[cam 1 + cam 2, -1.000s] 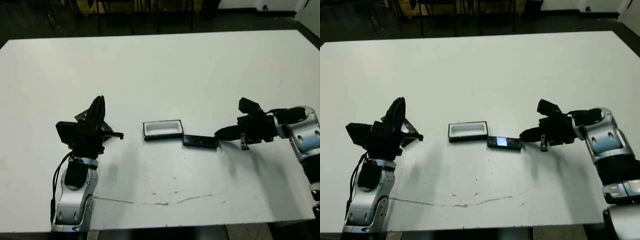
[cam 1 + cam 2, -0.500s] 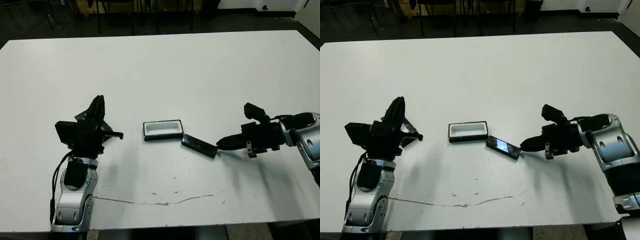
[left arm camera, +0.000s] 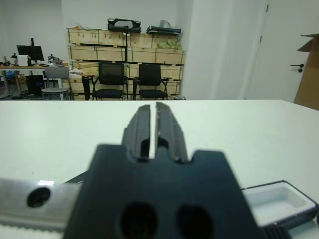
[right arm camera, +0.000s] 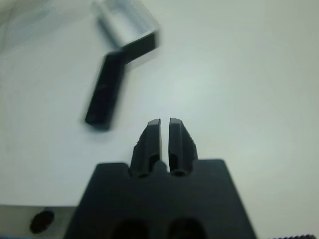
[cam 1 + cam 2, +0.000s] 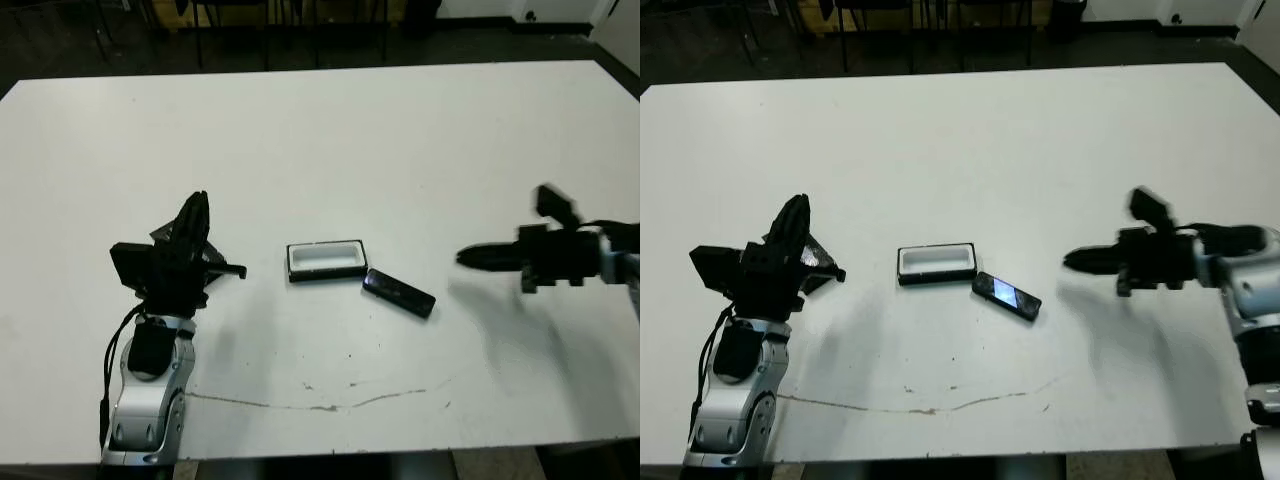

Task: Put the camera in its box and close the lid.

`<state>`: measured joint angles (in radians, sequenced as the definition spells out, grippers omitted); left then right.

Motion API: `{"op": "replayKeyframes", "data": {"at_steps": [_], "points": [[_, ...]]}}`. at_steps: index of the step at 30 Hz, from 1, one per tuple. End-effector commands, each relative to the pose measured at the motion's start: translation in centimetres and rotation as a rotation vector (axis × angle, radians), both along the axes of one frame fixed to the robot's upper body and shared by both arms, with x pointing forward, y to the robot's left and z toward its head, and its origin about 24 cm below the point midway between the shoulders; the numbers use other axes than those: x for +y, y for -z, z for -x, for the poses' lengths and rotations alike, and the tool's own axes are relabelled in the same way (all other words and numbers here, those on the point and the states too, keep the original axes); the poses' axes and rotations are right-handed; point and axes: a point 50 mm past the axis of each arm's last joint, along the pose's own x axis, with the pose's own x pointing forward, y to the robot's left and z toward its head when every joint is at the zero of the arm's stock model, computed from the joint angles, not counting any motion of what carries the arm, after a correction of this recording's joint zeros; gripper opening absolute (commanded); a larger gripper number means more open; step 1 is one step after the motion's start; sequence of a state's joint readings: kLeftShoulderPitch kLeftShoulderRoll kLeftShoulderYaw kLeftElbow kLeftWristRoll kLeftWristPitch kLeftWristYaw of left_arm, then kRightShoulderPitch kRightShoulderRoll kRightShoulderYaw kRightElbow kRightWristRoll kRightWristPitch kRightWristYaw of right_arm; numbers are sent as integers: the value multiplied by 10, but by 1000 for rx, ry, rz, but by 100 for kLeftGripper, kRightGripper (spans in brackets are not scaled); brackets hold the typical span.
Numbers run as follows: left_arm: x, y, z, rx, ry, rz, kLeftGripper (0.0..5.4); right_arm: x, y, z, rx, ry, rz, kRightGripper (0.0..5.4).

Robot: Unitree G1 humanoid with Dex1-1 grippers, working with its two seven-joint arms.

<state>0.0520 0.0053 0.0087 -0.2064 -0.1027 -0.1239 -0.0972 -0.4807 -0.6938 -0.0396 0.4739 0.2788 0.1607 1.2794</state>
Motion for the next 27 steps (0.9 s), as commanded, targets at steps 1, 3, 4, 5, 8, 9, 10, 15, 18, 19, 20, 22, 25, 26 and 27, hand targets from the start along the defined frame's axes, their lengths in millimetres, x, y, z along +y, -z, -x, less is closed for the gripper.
{"op": "replayKeyframes", "data": {"at_steps": [1,3,4,5,8,9,10,15,18,19,20,22,25,26,27], "points": [[4,7,2,39,-11,-11,2,-1,-8,6,-111,105,-106,0],[4,7,2,39,-10,-12,2,7,-17,15,-163,191,-172,0],[4,7,2,40,-8,-12,2,12,-21,20,-180,203,-213,0],[4,7,2,42,-7,-9,2,18,-23,26,-184,209,-243,0],[4,7,1,43,-4,-7,0,31,-28,38,-152,211,-267,9],[4,7,1,44,-6,-6,0,35,-29,42,-142,193,-265,19],[4,7,1,44,-6,-6,0,39,-28,44,-133,165,-264,29],[3,7,1,41,-5,-9,0,49,-17,48,-131,33,-186,107],[3,7,1,47,-10,-11,0,54,-8,50,-105,-26,-98,161],[3,6,1,47,-11,-12,0,55,-4,51,-91,-36,-79,179],[3,6,1,46,-11,-13,0,56,-1,52,-85,-43,-70,195],[4,6,1,44,-7,-9,0,58,5,53,-62,-48,-52,230],[3,6,2,46,-7,-7,0,60,12,55,-27,-53,-32,282],[3,6,2,46,-5,-5,0,61,14,55,-19,-59,-33,300],[3,7,2,47,-3,-4,0,62,16,56,-18,-67,-38,318]]}}
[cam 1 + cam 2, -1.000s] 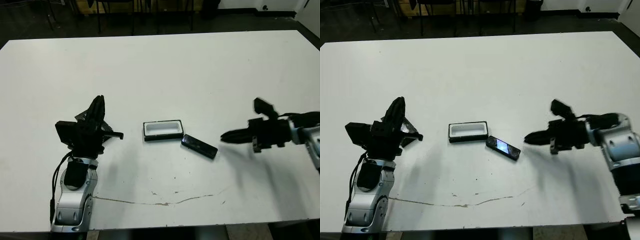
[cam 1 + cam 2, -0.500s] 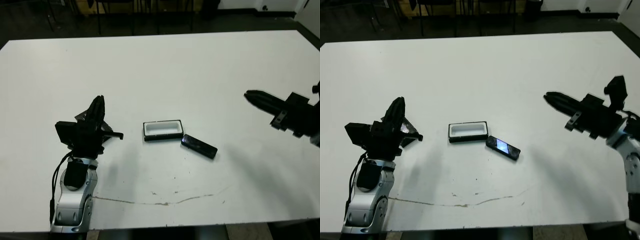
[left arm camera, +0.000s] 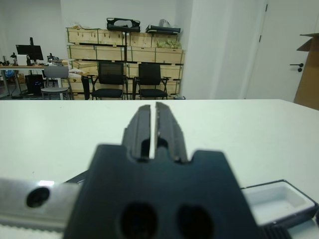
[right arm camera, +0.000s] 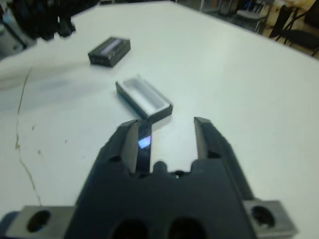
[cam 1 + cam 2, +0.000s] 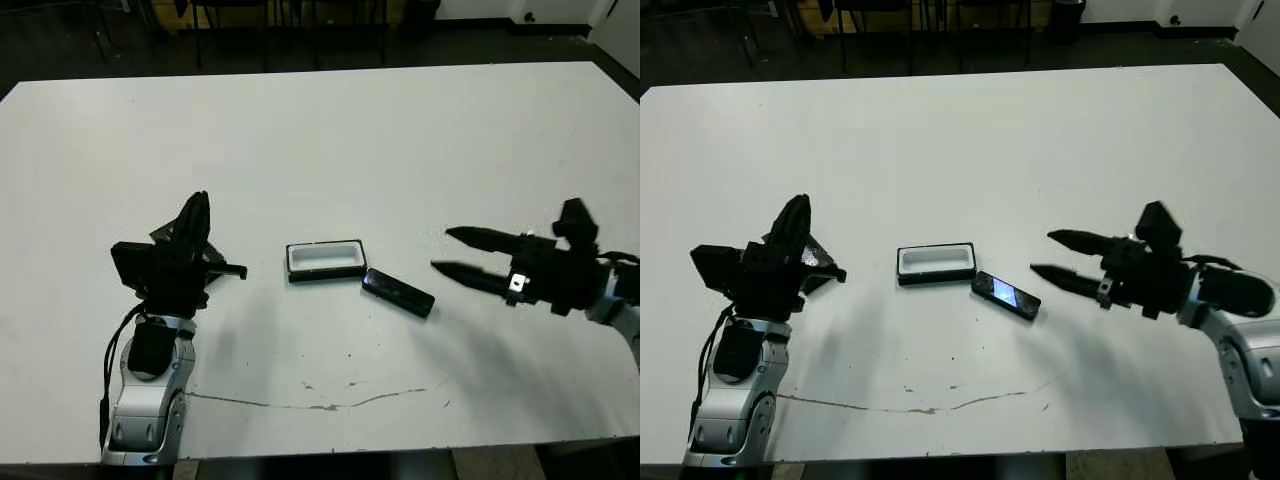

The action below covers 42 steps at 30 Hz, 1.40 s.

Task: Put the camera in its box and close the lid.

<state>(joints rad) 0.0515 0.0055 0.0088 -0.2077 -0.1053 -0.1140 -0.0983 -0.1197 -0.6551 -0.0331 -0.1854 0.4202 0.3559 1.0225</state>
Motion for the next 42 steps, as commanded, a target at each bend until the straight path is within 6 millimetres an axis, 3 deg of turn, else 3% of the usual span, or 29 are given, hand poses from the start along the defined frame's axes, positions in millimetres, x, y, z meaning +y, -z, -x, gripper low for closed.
{"op": "replayKeyframes", "data": {"at_steps": [1,13,27,31,42], "points": [[3,7,3,40,-2,-5,0,-1,10,4,28,-17,23,335],[3,8,5,43,-4,-4,0,4,29,9,61,-14,-4,538],[2,9,6,52,-6,-5,0,17,45,21,49,67,23,538],[2,9,7,49,-1,-3,0,24,46,24,52,115,22,494],[2,9,8,55,-4,-2,0,38,45,25,68,161,69,297]]}}
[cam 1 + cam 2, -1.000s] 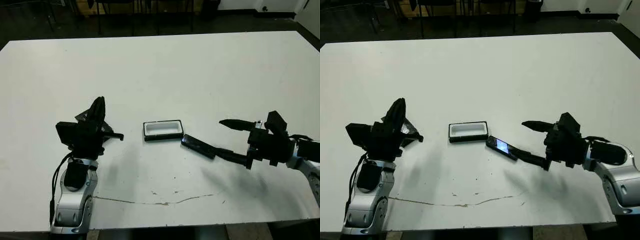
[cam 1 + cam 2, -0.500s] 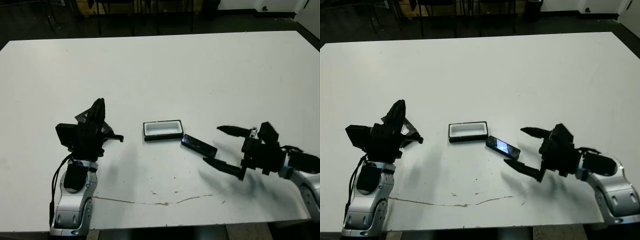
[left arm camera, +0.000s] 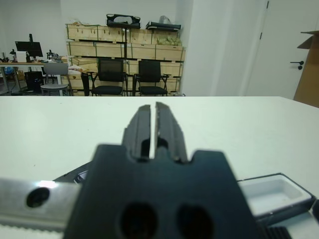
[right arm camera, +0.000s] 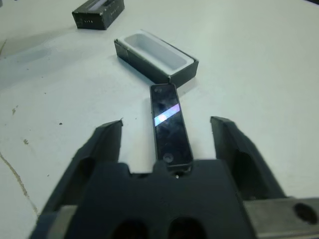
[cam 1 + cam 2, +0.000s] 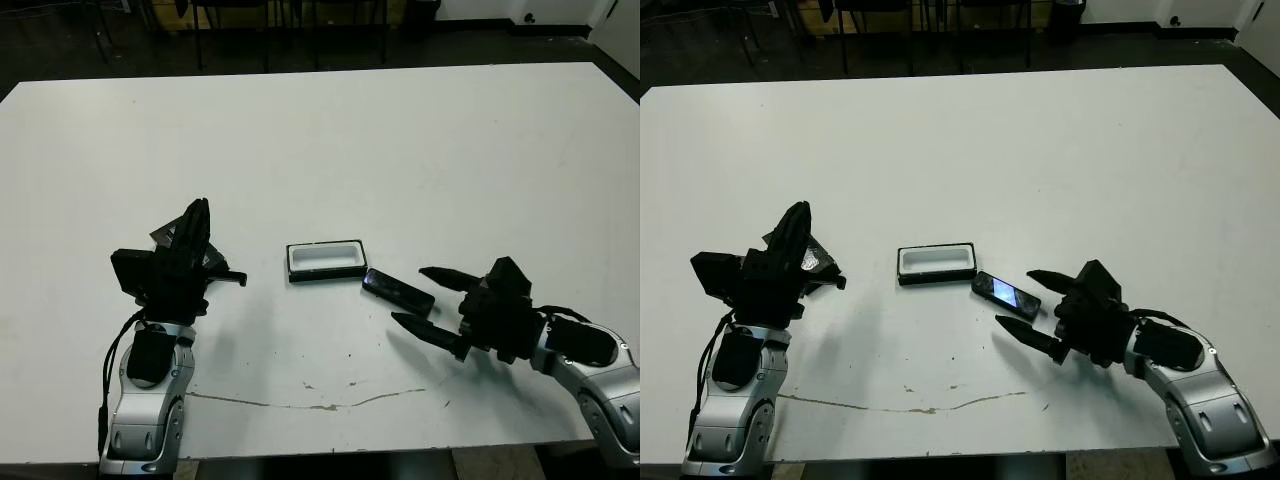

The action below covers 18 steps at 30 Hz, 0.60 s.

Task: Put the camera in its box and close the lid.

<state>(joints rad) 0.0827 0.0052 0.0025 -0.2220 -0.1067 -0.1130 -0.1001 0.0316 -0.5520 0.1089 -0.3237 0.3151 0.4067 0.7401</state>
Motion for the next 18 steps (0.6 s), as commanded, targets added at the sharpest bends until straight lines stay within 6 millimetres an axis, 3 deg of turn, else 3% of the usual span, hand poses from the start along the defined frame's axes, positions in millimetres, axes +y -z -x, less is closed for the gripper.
{"op": "replayKeyframes", "data": {"at_steps": [1,14,18], "points": [[2,5,2,37,-5,-6,0,3,2,1,8,29,28,279],[2,5,3,25,-8,-18,0,7,-2,0,34,54,98,50],[3,4,3,27,-7,-7,0,5,1,-2,70,61,121,78]]}}
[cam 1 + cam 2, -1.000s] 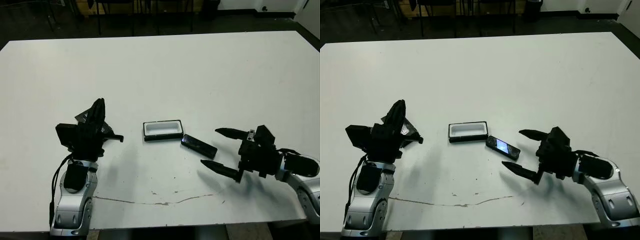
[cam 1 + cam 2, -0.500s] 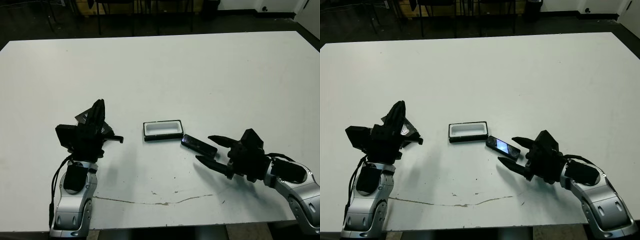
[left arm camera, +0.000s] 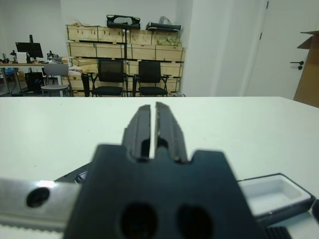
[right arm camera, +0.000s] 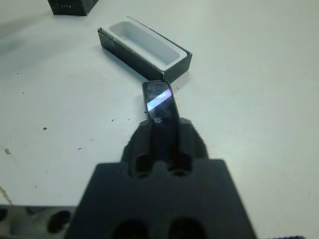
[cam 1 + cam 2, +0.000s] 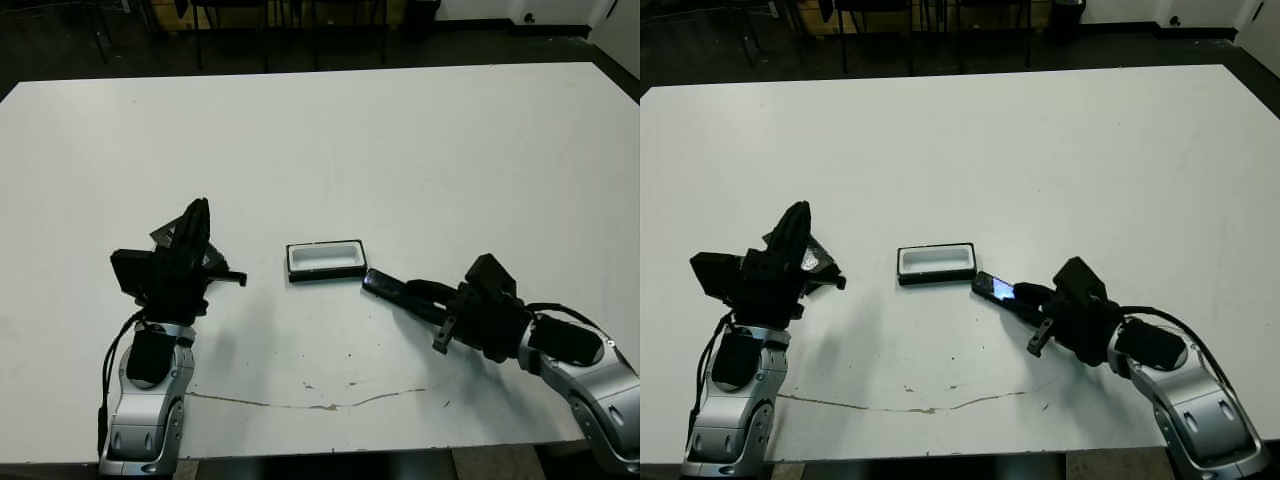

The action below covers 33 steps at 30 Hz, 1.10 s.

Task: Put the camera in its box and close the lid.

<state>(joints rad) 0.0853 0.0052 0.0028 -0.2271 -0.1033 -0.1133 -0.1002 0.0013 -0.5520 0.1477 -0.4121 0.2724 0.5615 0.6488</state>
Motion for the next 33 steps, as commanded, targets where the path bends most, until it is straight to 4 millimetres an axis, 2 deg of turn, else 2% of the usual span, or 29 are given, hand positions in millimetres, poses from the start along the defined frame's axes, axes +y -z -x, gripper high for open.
{"op": "replayKeyframes", "data": {"at_steps": [1,5,10,14,19,26,30,33], "points": [[3,5,2,32,-6,-2,0,-6,6,-1,61,8,52,85],[3,5,2,31,-4,-5,0,-7,4,-2,66,-5,114,72],[3,5,2,31,-5,-9,0,-9,4,-2,84,10,112,22],[3,5,2,27,-9,-12,0,-11,0,-4,51,-8,48,50],[3,5,2,31,-7,-9,0,-20,-24,-11,-43,-65,55,131],[3,5,2,37,-2,1,0,-36,-53,-24,-197,29,-5,254],[3,5,2,33,-1,-7,0,-35,-63,-30,-214,74,-52,322],[3,5,2,31,-3,-6,0,-30,-64,-34,-188,51,-51,374]]}}
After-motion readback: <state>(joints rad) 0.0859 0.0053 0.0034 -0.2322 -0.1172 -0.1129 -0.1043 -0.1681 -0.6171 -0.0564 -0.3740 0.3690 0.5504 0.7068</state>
